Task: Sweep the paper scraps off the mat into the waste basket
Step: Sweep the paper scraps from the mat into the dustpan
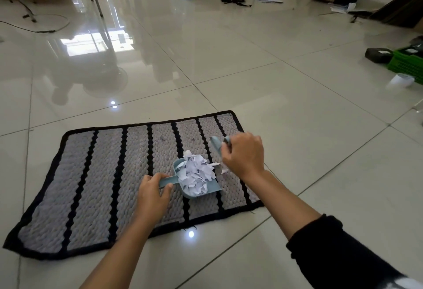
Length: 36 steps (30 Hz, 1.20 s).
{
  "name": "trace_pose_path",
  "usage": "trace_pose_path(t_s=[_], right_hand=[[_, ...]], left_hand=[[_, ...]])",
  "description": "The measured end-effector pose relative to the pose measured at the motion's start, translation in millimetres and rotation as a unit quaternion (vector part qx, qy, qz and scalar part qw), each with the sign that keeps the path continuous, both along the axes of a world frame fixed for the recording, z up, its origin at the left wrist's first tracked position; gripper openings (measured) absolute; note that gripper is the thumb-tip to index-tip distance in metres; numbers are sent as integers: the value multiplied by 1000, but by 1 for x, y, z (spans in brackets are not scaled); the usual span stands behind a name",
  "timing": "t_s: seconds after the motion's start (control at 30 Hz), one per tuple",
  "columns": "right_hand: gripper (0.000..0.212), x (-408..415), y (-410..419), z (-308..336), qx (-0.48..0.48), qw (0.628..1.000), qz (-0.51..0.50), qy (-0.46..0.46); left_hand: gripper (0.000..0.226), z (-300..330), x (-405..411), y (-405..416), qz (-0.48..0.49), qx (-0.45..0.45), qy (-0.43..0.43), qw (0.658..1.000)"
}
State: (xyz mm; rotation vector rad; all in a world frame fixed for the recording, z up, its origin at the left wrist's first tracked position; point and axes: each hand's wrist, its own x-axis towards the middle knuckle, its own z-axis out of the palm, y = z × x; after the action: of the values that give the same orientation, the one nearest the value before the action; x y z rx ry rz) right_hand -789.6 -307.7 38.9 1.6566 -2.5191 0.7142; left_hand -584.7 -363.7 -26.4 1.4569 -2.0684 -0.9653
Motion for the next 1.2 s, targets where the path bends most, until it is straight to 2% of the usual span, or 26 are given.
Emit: trace_pose_path(t_s=[0.17, 0.3, 0.5, 0.67, 0.77, 0.87, 0.93, 1.03, 1.2], right_hand=[[21, -27, -15, -11, 46, 996, -34, 67], [19, -18, -12, -31, 80, 996, -37, 31], [23, 22, 5, -17, 33, 996, 78, 22], [23, 9, -25, -4, 1, 997, 63, 39], [21, 9, -52, -4, 29, 989, 122, 78], [24, 13, -69, -13, 90, 962, 220, 132], [25, 9, -67, -18, 107, 947, 246, 176], [27, -8, -51, -16, 118, 944, 241, 191], [25, -18, -13, -11, 127, 962, 188, 155]], left_hand=[[23, -4, -1, 0, 10, -12, 1, 1000], [24, -7, 1, 0, 11, -4, 8, 1000], [22, -12, 2, -1, 17, 6, 10, 1000], [21, -15, 7, 1, 28, 10, 19, 999], [21, -16, 14, -2, 36, 12, 16, 999], [21, -21, 20, -2, 39, 13, 12, 999], [20, -22, 22, -1, 40, 16, 13, 999], [20, -20, 22, -1, 41, 11, 6, 999], [22, -15, 24, 0, 18, 8, -8, 1000]])
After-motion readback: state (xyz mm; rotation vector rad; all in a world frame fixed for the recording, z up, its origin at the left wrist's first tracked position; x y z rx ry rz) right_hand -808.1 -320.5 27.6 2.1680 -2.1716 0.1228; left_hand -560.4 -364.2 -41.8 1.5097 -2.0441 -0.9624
